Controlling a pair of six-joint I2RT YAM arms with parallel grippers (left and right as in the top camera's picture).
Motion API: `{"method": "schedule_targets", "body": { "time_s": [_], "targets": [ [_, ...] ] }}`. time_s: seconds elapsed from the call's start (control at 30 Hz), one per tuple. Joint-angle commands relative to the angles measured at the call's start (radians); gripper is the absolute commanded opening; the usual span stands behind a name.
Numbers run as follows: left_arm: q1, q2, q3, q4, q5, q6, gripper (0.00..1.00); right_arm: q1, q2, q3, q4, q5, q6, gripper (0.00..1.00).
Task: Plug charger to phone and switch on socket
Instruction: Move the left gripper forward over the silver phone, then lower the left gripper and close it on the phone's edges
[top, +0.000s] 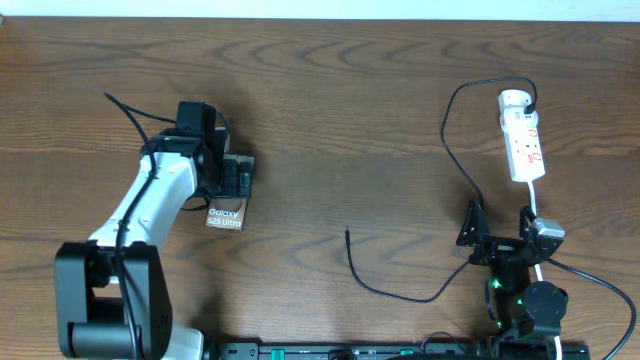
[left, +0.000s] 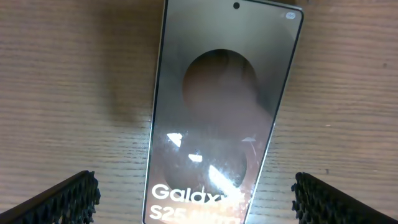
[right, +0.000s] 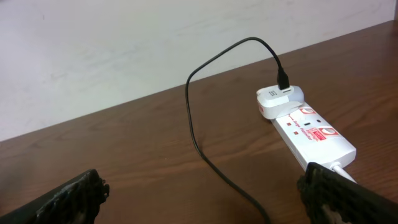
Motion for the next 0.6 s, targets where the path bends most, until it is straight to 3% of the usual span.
{"method": "schedule_targets", "body": {
  "time_s": [0.0, 0.57],
  "targets": [
    [-0.002, 0.029, -0.009, 0.006, -0.016, 0.028, 0.98, 0.004, -0.006, -0.001, -0.005, 0.008, -0.012, 0.99],
    [-0.002, 0.061, -0.008, 0.039, -0.001, 0.070, 0.98, 0.004, -0.006, -0.001, -0.005, 0.008, -0.012, 0.99]
  ]
}}
